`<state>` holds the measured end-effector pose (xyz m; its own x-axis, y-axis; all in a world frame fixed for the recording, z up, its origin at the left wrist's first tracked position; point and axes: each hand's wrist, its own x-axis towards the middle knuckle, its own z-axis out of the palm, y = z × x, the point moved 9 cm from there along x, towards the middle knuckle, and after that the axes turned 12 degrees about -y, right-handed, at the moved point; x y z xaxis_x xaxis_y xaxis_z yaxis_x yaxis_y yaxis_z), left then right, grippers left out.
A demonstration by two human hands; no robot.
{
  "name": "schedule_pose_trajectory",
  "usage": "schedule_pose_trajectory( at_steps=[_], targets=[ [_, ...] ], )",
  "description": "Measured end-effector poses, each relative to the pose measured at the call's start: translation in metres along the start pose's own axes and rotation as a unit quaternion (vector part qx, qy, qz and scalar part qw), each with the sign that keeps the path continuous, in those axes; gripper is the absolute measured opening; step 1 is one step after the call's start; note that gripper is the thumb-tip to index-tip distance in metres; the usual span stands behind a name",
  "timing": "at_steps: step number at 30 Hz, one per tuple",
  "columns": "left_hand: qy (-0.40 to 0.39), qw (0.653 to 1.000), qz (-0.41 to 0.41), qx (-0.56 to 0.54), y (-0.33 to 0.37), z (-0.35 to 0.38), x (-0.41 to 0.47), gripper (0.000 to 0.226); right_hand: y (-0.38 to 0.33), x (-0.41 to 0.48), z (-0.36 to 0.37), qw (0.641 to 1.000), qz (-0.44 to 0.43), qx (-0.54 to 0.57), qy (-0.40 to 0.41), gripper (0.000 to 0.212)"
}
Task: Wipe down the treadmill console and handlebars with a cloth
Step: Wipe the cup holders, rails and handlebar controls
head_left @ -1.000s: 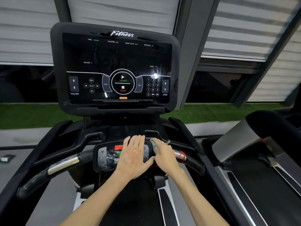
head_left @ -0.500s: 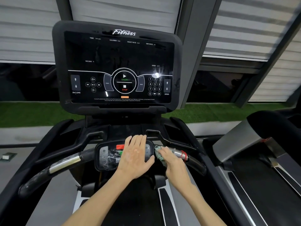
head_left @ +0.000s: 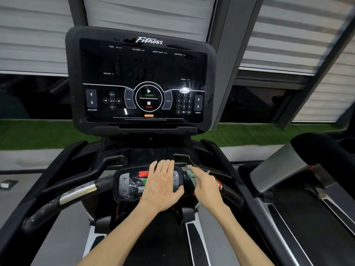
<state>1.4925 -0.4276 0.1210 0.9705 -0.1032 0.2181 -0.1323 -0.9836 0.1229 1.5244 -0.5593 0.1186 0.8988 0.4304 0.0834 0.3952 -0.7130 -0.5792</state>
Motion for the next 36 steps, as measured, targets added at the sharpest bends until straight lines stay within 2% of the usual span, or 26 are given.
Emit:
schedule_pose_trajectory(
  at_steps=[2, 5, 7, 9, 11, 12, 13, 14, 16, 17, 18, 19, 21, 24, 26, 29, 33, 36],
  targets=[
    [0.004, 1.000, 0.003, -0.003, 0.000, 0.000, -0.001, 0.078, 0.004, -0.009, -0.001, 0.999, -0.003, 0.050, 0.005, 0.049],
    [0.005, 1.000, 0.005, -0.005, 0.001, -0.002, -0.001, 0.075, 0.025, -0.001, -0.017, 0.984, 0.058, 0.170, 0.007, 0.041],
    [0.006, 1.000, 0.004, -0.007, 0.001, -0.003, -0.002, 0.074, 0.042, 0.008, -0.026, 0.940, 0.113, 0.319, 0.025, 0.030],
    [0.005, 1.000, 0.003, -0.007, 0.001, -0.003, -0.001, 0.075, 0.048, 0.015, -0.021, 0.869, 0.141, 0.473, 0.024, 0.026],
    [0.004, 1.000, 0.005, -0.011, 0.001, -0.004, -0.002, 0.075, 0.044, 0.019, -0.009, 0.821, 0.148, 0.552, -0.011, 0.029],
    [0.004, 1.000, 0.006, -0.013, 0.001, -0.004, -0.002, 0.075, 0.039, 0.018, -0.002, 0.821, 0.151, 0.550, -0.029, 0.029],
    [0.004, 1.000, 0.006, -0.013, 0.000, -0.005, -0.002, 0.074, 0.037, 0.018, 0.004, 0.836, 0.156, 0.524, -0.034, 0.028],
    [0.003, 1.000, 0.005, -0.012, 0.000, -0.005, -0.002, 0.075, 0.038, 0.018, 0.005, 0.872, 0.162, 0.461, -0.023, 0.026],
    [0.001, 1.000, 0.004, -0.010, 0.001, -0.005, -0.002, 0.075, 0.041, 0.020, -0.003, 0.959, 0.164, 0.231, 0.023, 0.023],
    [0.001, 1.000, 0.004, -0.011, 0.001, -0.004, -0.002, 0.075, 0.038, 0.020, -0.010, 0.981, 0.154, 0.110, 0.049, 0.025],
    [0.001, 1.000, 0.003, -0.014, 0.001, -0.004, -0.002, 0.075, 0.032, 0.019, -0.016, 0.987, 0.135, 0.046, 0.070, 0.029],
    [0.002, 1.000, 0.002, -0.016, 0.001, -0.004, -0.002, 0.075, 0.025, 0.018, -0.021, 0.990, 0.106, 0.033, 0.085, 0.032],
    [0.003, 1.000, 0.004, -0.017, 0.000, -0.003, -0.002, 0.076, 0.015, 0.018, -0.024, 0.992, 0.058, 0.075, 0.083, 0.029],
    [0.010, 1.000, 0.010, -0.018, 0.001, -0.004, -0.002, 0.075, -0.001, 0.012, -0.007, 0.996, 0.022, 0.080, -0.015, 0.037],
    [0.012, 1.000, 0.010, -0.018, 0.001, -0.004, -0.003, 0.074, -0.002, 0.007, 0.015, 0.997, -0.004, -0.004, -0.081, 0.050],
    [0.009, 1.000, 0.006, -0.016, 0.000, -0.004, -0.003, 0.075, 0.006, 0.013, 0.026, 0.980, -0.011, -0.168, -0.106, 0.055],
    [0.009, 1.000, 0.008, -0.015, 0.001, -0.004, -0.002, 0.074, -0.010, 0.016, 0.019, 0.989, -0.071, -0.098, -0.088, 0.054],
    [0.010, 1.000, 0.008, -0.010, 0.001, -0.005, -0.002, 0.074, -0.020, 0.002, 0.014, 0.989, -0.112, -0.086, -0.050, 0.050]
  ],
)
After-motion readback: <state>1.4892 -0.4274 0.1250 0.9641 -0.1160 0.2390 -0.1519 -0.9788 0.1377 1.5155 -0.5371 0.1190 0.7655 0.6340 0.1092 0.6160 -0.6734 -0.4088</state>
